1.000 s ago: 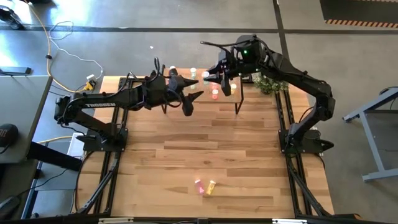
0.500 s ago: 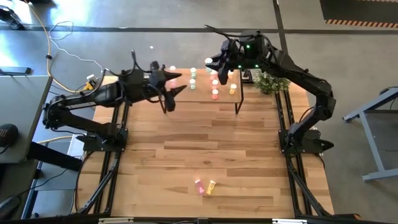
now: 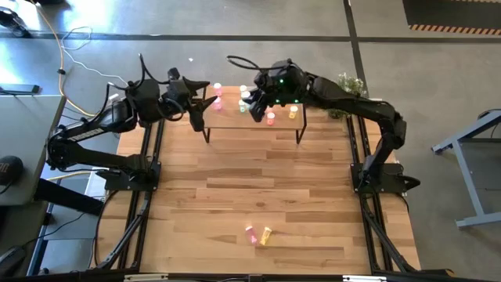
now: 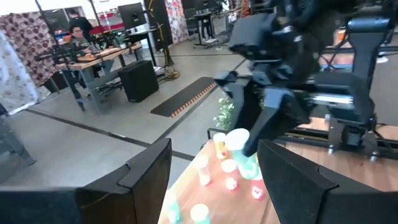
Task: Pick and place medicine bottles onto shelf by color
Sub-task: Put the blue pill bottle on the shelf aligned with the other blue pill bottles
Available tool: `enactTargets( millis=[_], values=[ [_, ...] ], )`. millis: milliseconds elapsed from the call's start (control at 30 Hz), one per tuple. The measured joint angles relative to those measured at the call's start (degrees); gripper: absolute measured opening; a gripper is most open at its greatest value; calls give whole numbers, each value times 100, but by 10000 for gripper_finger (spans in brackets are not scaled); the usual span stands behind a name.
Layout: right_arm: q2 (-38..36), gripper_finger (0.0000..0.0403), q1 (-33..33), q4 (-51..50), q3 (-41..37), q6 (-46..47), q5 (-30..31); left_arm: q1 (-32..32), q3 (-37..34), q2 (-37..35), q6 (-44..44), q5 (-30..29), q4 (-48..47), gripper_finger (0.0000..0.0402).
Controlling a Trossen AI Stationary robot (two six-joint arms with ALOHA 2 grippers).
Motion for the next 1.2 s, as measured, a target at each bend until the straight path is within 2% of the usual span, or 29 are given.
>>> enactTargets(
  millis=[200, 400, 733, 800, 867, 1033, 1200],
  values=[
    [-73, 99, 244, -144, 0, 20, 184, 76, 0, -4, 37, 280, -8, 227],
    [-426, 99, 325, -556, 0, -333, 469, 74, 0, -4, 34, 321, 12, 227],
    [-1413, 99, -4, -1675, -6, -1063, 497, 96, 0, -1, -11, 297, 15, 227],
    [-1657, 99, -104, -1580, -393, -1108, 448, 94, 0, -1, -15, 295, 16, 227],
    [-2013, 99, -230, -1158, -1196, -1084, 167, 96, 0, 1, -62, 294, 14, 227],
    [-3158, 99, -573, 669, -3141, -534, -552, 94, 0, 1, -64, 278, 16, 227],
    [-3777, 99, -584, 2577, -4430, -155, -726, 94, 0, 1, -86, 279, 15, 227]
  ],
)
